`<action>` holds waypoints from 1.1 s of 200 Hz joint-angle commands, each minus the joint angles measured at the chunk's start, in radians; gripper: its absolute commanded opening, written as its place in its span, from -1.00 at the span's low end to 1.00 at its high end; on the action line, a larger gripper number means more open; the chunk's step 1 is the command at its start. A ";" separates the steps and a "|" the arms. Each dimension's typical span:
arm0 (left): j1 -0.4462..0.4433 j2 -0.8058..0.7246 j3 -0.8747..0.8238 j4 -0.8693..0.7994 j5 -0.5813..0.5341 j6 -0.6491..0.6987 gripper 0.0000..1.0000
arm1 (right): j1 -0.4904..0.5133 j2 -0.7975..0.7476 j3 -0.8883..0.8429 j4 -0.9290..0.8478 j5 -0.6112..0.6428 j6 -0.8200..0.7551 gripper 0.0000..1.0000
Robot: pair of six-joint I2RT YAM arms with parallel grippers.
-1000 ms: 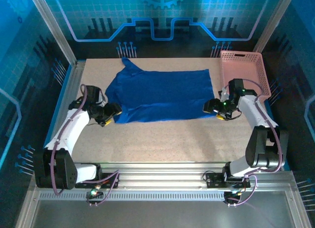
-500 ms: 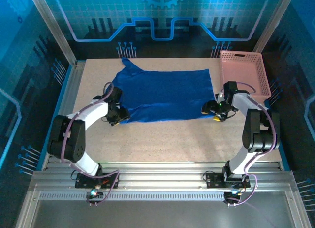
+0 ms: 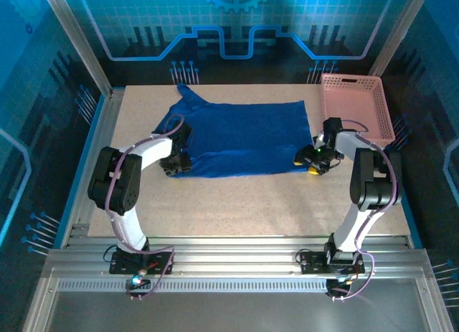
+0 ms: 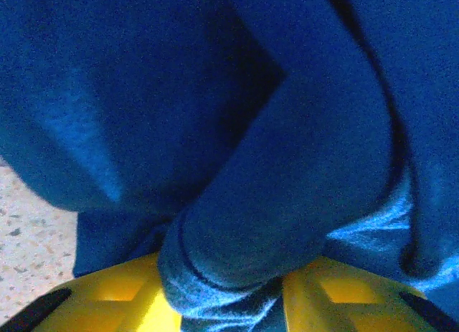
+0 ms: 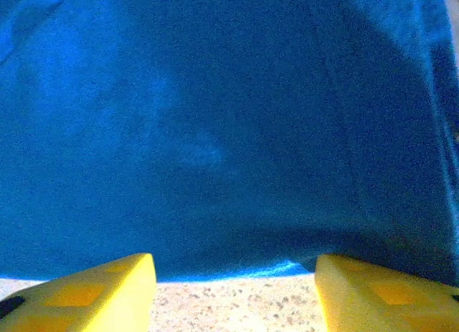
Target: Fold and stack the t-shirts
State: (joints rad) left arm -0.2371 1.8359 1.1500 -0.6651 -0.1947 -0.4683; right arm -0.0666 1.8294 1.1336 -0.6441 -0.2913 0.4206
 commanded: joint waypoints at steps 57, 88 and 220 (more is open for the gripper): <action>0.009 -0.068 0.064 -0.154 -0.152 0.133 -0.92 | 0.011 0.018 0.055 -0.002 0.077 0.059 -1.00; 0.027 -0.165 0.060 -0.163 -0.124 0.164 -0.97 | 0.005 -0.016 0.052 -0.017 0.087 0.060 -1.00; 0.048 -0.278 0.011 -0.175 -0.050 0.240 -0.97 | 0.030 -0.117 -0.045 -0.022 -0.022 0.009 0.22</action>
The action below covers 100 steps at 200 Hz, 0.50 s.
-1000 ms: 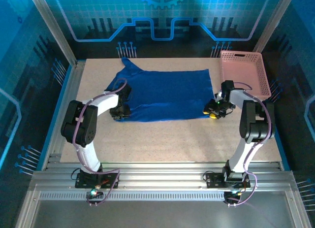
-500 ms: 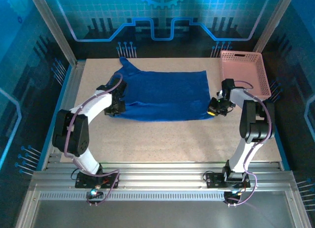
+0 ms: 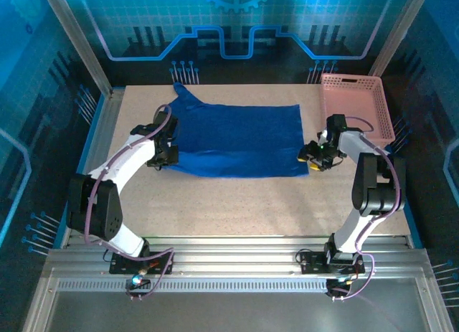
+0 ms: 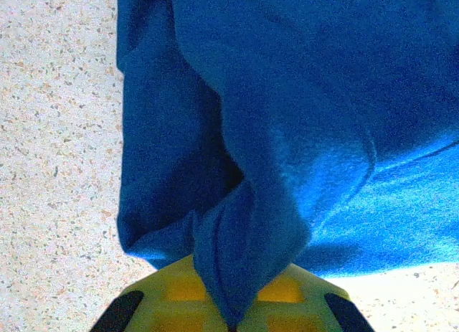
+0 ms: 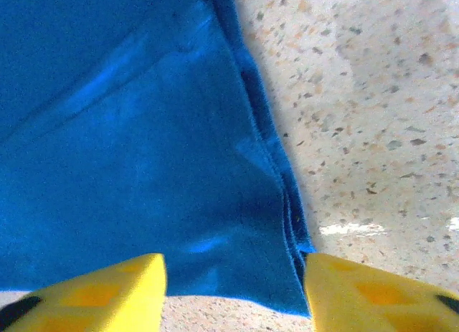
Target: Fold and stack the t-shirts
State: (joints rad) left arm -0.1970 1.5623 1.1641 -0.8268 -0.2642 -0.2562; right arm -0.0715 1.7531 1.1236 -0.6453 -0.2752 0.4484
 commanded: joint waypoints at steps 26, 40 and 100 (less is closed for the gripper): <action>0.008 -0.004 0.000 -0.009 0.024 0.036 -0.97 | 0.051 -0.022 -0.070 0.004 -0.002 0.025 0.22; 0.008 -0.001 0.002 -0.009 0.029 0.041 -0.97 | 0.055 -0.010 -0.074 0.017 0.016 0.046 0.21; 0.029 -0.008 0.026 -0.012 0.052 0.085 -0.96 | 0.095 0.124 0.027 -0.012 0.124 0.101 -0.36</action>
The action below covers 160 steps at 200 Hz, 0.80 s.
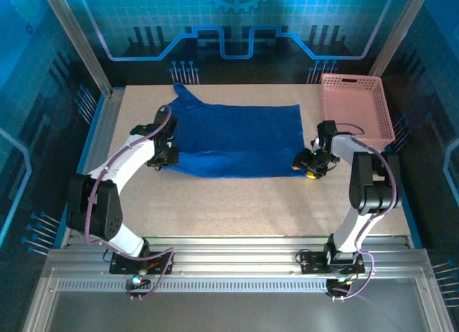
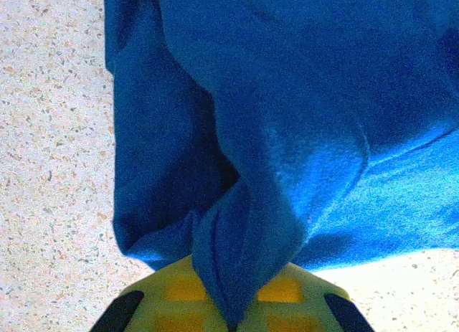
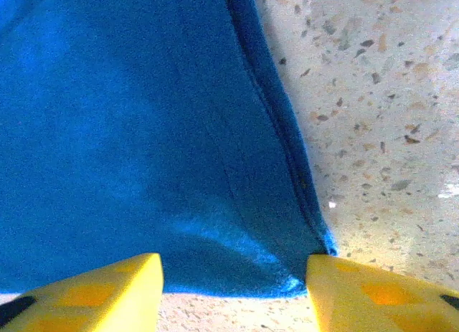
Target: Fold and stack the t-shirts
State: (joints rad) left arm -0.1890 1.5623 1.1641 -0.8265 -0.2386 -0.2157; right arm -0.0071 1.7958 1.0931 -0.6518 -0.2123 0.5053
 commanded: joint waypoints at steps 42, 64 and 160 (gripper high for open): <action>0.042 -0.013 0.051 -0.053 0.030 0.135 -0.96 | -0.019 0.048 0.128 -0.050 0.160 0.059 -1.00; 0.058 -0.030 0.049 -0.058 0.017 0.176 -0.93 | -0.070 -0.021 0.109 -0.082 0.176 0.026 -1.00; 0.064 -0.128 -0.010 -0.050 0.086 0.083 -0.47 | -0.168 -0.160 -0.091 -0.091 0.212 -0.044 -1.00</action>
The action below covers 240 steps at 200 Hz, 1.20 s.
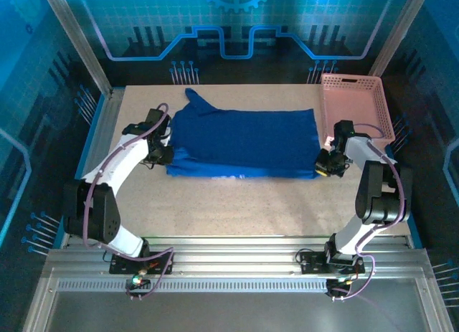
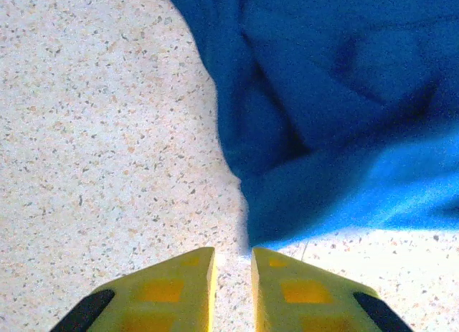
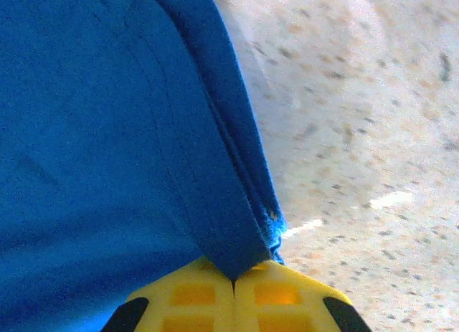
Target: Fold and stack the t-shirts
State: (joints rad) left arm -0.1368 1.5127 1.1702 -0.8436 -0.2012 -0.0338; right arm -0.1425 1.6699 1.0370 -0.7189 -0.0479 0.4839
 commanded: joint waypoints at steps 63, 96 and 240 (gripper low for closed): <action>0.022 -0.365 -0.411 0.118 0.296 -0.713 0.07 | -0.041 -0.042 -0.064 -0.011 0.025 -0.024 -1.00; 0.053 -0.411 -0.599 0.326 0.321 -0.956 0.09 | -0.041 -0.035 -0.069 -0.005 0.004 -0.034 -1.00; 0.063 -0.178 -0.763 1.079 0.313 -1.393 -0.20 | -0.041 0.003 -0.043 -0.001 -0.029 -0.069 -1.00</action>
State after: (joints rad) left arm -0.0803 1.2526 0.4065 0.0959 0.0952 -1.3411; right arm -0.1722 1.6562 0.9810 -0.7132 -0.0536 0.4278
